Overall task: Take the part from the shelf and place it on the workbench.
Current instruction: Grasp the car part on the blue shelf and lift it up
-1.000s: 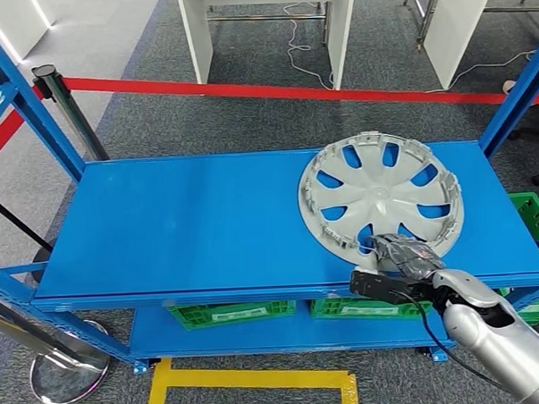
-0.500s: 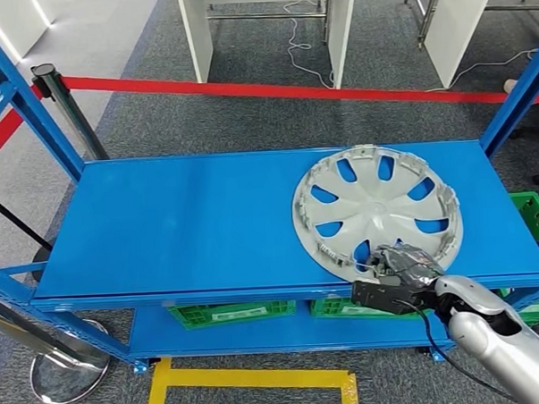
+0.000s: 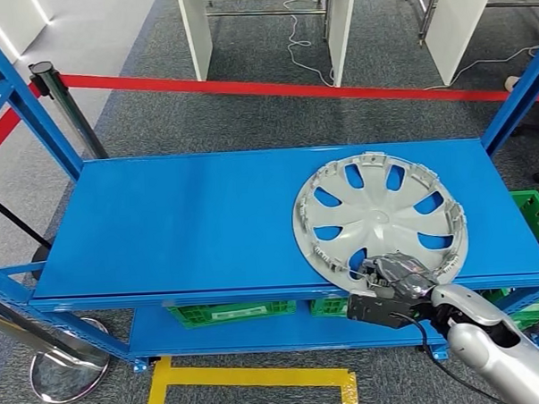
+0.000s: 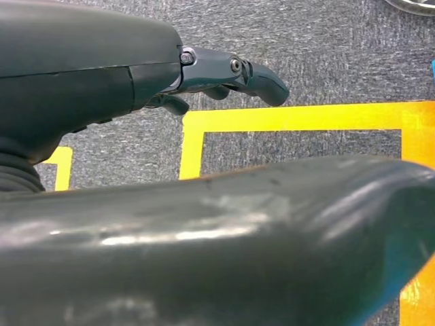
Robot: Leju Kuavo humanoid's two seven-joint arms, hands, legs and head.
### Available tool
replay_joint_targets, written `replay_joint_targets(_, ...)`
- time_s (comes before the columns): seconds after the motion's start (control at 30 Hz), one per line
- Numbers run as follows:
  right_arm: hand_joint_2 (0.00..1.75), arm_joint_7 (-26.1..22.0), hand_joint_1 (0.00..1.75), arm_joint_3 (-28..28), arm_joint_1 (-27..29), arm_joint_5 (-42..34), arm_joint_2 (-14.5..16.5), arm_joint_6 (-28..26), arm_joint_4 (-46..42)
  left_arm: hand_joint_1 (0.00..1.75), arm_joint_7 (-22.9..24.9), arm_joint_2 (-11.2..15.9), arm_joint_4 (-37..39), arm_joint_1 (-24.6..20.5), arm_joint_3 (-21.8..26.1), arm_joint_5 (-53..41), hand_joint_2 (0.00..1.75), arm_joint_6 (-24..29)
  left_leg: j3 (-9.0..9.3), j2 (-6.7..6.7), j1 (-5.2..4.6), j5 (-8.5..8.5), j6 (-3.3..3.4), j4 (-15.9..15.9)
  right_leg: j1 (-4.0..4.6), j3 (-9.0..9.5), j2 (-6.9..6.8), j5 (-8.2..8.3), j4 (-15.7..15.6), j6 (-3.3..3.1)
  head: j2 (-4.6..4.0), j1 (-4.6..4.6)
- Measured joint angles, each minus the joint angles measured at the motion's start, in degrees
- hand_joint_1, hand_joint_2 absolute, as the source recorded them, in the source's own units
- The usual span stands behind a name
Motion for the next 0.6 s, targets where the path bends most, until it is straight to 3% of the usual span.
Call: replay_joint_targets(0.6, 1.75, 0.8, 1.75, 0.6, 0.4, 1.8, 0.0, -0.7, -0.3, 0.00, -0.5, 0.0, 0.0, 0.0, 0.1, 0.1, 0.00, 0.1, -0.09, 0.00, 0.00, 0.00, 0.00, 0.0, 0.00, -0.09, 0.00, 0.00, 0.0, 0.00, 0.00, 0.01)
